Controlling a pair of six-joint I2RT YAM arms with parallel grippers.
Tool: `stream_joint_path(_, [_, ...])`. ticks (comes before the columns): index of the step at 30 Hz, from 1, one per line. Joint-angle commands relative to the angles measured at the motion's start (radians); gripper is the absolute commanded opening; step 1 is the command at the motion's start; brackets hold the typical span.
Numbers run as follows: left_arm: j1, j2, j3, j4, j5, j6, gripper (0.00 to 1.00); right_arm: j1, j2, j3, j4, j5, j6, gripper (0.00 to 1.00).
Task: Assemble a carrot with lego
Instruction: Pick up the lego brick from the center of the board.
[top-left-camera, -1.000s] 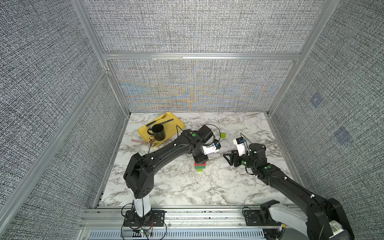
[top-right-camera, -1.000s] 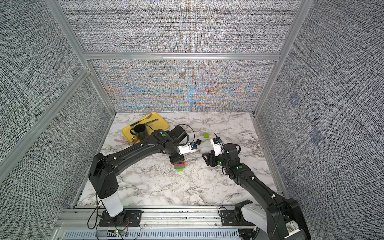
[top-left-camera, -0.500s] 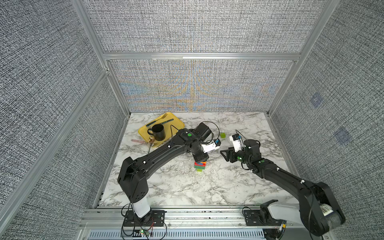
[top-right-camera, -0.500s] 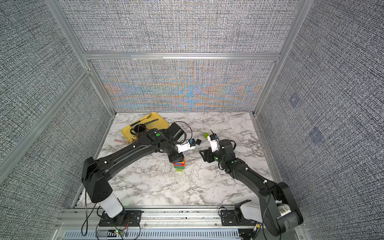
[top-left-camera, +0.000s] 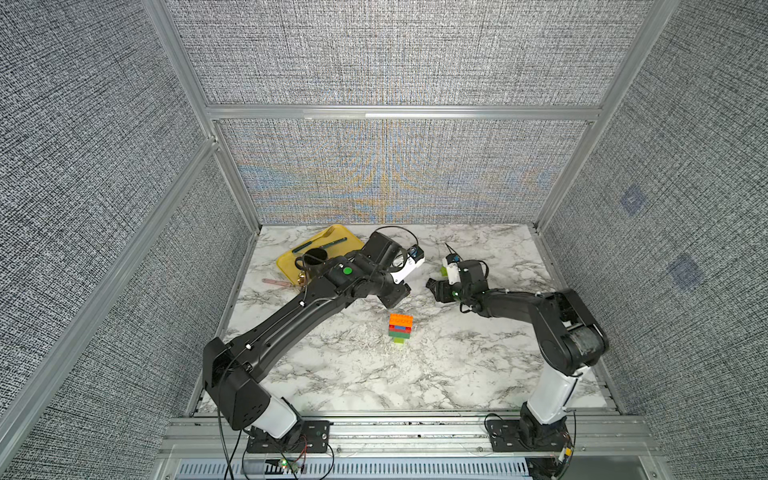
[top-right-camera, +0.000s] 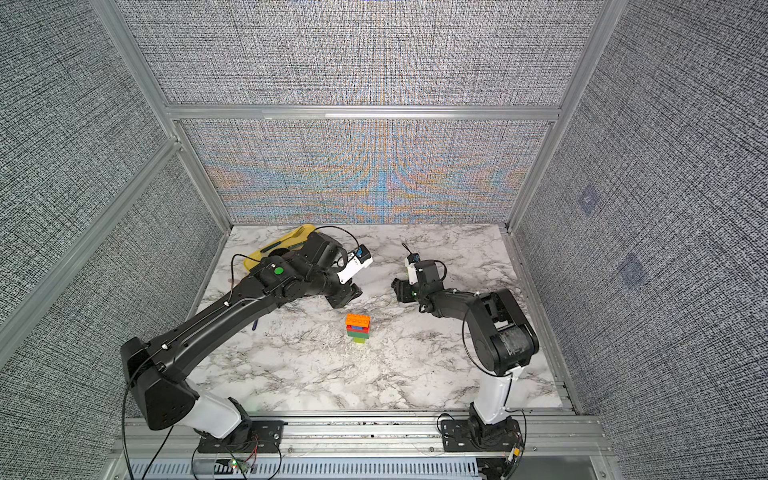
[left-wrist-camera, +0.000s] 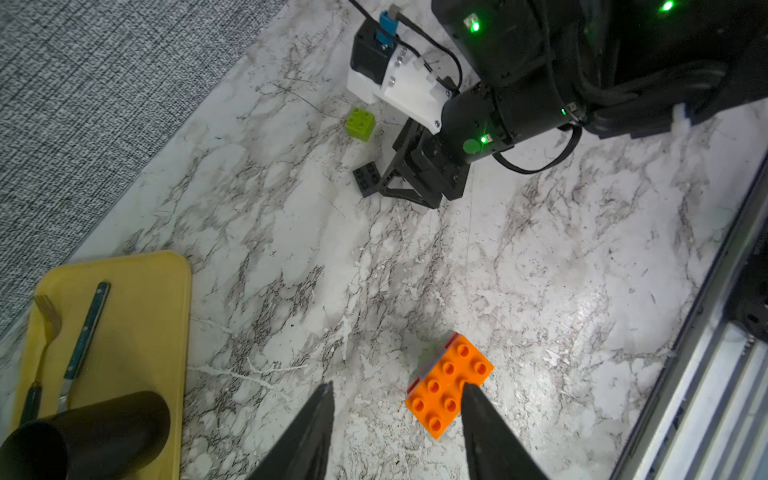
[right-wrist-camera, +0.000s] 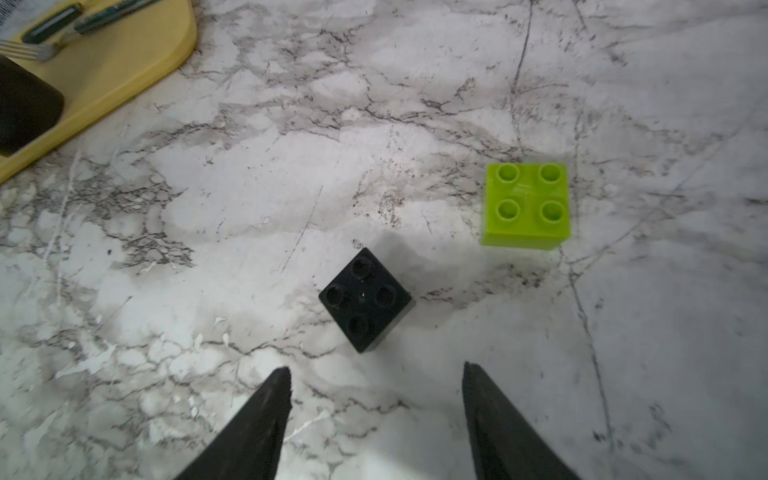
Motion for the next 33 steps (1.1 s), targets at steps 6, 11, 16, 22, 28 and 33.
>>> stream_joint_path(6, [0.037,-0.046,-0.043,0.066,-0.016,-0.059,0.53,0.018,0.105,0.092,-0.075,0.060,-0.053,0.64])
stream_joint_path(11, [0.041,-0.047,-0.048,0.070,-0.018,-0.055,0.54,0.018,0.149,0.136,-0.089,0.048,-0.085,0.63])
stream_joint_path(16, [0.044,-0.042,-0.052,0.068,-0.021,-0.052,0.54,0.032,0.182,0.175,-0.126,-0.012,-0.155,0.64])
stream_joint_path(22, [0.045,-0.051,-0.061,0.069,-0.039,-0.048,0.54,0.037,0.155,0.158,-0.168,-0.040,-0.179,0.61])
stream_joint_path(28, [0.047,-0.054,-0.064,0.072,-0.042,-0.047,0.54,0.042,0.121,0.111,-0.164,-0.061,-0.184,0.57])
stream_joint_path(33, [0.047,-0.052,-0.065,0.071,-0.038,-0.047,0.53,0.042,0.128,0.108,-0.152,-0.042,-0.181,0.50])
